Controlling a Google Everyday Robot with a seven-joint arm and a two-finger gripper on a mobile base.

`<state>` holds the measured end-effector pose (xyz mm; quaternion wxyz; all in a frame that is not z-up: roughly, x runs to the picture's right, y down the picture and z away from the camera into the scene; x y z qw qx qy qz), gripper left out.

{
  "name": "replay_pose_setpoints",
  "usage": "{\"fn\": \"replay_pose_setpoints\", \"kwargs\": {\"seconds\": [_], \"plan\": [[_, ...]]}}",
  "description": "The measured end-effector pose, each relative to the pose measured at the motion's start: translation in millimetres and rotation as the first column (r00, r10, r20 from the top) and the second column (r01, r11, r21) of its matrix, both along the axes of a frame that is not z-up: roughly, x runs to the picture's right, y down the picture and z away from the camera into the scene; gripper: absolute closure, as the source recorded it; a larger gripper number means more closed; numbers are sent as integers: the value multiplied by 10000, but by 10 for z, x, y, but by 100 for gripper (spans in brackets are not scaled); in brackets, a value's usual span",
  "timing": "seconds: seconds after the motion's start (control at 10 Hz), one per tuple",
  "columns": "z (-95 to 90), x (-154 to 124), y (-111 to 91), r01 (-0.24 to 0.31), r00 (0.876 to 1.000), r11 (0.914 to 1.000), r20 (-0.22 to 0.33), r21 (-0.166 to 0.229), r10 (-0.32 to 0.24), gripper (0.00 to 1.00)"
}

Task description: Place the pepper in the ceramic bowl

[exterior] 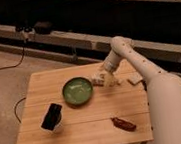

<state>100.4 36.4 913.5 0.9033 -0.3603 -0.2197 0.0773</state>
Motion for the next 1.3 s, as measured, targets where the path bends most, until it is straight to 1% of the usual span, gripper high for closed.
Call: {"fn": "replay_pose_setpoints", "kwargs": {"seconds": [0.5,0.7,0.9,1.0,1.1,1.2,1.3], "plan": [[0,0,0,0,10000,10000,0,0,0,20],[-11,13,0,109,9999,9999,-90,35,-109,20],[-41,99,-21,389,9972,9988,-656,290,-369,20],[-95,192,-20,670,9908,9961,-1212,580,-596,20],[-181,275,5,900,9823,9921,-1722,874,-740,20],[-272,306,51,1017,9764,9889,-2015,1087,-783,20],[-433,297,196,1059,9726,9865,-2194,1251,-766,20]]}}
